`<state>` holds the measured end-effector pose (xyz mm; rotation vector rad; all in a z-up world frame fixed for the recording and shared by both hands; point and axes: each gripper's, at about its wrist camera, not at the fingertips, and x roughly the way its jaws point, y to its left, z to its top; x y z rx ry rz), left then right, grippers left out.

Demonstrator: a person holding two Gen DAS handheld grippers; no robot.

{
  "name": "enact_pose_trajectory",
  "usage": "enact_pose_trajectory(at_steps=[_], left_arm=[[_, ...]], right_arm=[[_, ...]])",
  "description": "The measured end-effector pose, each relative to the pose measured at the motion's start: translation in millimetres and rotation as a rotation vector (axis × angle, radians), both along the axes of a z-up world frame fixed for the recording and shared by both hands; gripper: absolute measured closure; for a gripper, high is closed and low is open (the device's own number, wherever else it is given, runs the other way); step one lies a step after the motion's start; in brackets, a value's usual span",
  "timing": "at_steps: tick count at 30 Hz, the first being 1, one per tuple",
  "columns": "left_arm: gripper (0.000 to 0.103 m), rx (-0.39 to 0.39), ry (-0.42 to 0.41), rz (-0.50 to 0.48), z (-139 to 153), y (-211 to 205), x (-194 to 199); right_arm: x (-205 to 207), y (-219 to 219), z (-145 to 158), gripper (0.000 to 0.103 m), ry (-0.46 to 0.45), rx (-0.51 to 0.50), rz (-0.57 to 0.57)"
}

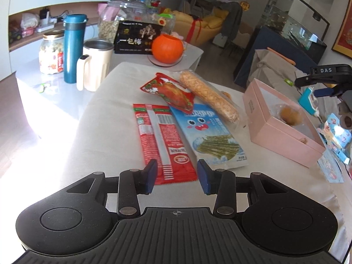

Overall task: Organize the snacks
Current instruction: 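Lower the bread bun into the pink box and open right tool, then reach right tool to the clear barcode packet while left tool reaches the small orange packet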

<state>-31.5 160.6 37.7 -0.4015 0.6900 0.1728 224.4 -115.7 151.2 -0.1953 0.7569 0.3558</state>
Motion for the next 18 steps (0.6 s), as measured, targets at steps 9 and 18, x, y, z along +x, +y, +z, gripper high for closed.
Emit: enact_pose_trajectory(at_steps=[9, 18], left_arm=[[0.059, -0.033, -0.014, 0.039, -1, 33, -18], [0.059, -0.081, -0.010, 0.052, -10, 48, -24]], right_arm=[[13, 146, -54, 0.044, 0.138, 0.033, 0.245], [48, 187, -107, 0.058, 0.264, 0.003, 0.179]])
